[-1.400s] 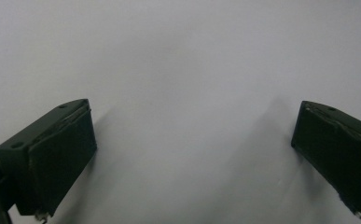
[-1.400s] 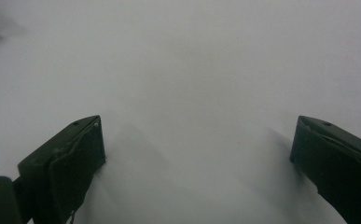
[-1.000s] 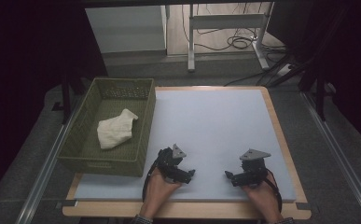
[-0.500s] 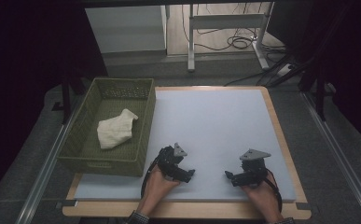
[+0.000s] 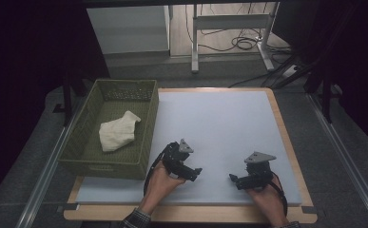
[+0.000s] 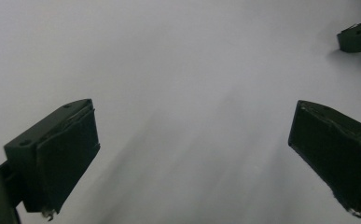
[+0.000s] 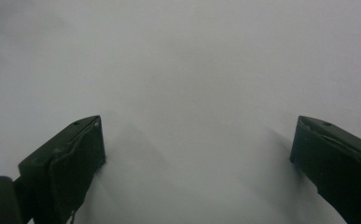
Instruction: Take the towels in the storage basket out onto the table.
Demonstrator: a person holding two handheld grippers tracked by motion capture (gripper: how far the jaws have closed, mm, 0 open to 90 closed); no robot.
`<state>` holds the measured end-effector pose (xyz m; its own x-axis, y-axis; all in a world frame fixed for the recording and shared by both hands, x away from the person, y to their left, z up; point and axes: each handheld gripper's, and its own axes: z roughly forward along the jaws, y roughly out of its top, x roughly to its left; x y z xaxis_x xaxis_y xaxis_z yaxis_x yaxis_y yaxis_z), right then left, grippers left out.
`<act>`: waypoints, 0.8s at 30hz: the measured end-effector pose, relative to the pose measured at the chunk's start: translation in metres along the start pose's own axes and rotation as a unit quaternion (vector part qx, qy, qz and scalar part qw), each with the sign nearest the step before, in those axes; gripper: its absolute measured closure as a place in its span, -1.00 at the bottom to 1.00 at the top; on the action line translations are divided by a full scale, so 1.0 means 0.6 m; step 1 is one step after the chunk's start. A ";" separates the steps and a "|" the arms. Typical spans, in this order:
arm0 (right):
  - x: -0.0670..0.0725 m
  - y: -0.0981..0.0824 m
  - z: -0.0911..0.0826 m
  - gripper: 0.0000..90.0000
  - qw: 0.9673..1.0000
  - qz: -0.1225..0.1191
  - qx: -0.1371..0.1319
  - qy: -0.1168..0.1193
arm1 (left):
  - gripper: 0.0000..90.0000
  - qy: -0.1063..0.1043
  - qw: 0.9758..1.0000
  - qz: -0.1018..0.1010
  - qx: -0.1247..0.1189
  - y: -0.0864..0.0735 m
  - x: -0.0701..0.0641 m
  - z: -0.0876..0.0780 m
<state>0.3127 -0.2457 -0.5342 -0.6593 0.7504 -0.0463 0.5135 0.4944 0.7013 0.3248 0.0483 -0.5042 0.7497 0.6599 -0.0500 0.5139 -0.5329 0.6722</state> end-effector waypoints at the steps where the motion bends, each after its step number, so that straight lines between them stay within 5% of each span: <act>1: 0.000 0.000 0.000 -0.93 1.000 0.000 0.000 0.000 | -0.96 -0.002 1.000 0.002 -0.001 0.004 -0.001 -0.003; 8: 0.000 0.000 0.000 -0.93 1.000 0.000 0.000 0.000 | -0.96 -0.009 1.000 0.003 -0.021 0.026 -0.002 -0.030; 9: 0.000 0.000 0.000 -0.93 1.000 0.000 0.000 -0.001 | -0.96 -0.012 1.000 0.017 -0.014 0.031 -0.003 -0.035; 24: 0.000 0.000 0.000 -0.93 1.000 0.000 0.001 0.001 | -0.96 -0.008 1.000 0.022 0.011 0.064 0.013 -0.082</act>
<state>0.3126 -0.2457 -0.5340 -0.6600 0.7499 -0.0455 0.5141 0.4949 0.7005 0.3301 0.0588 -0.4424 0.7777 0.6278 -0.0331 0.4897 -0.5718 0.6582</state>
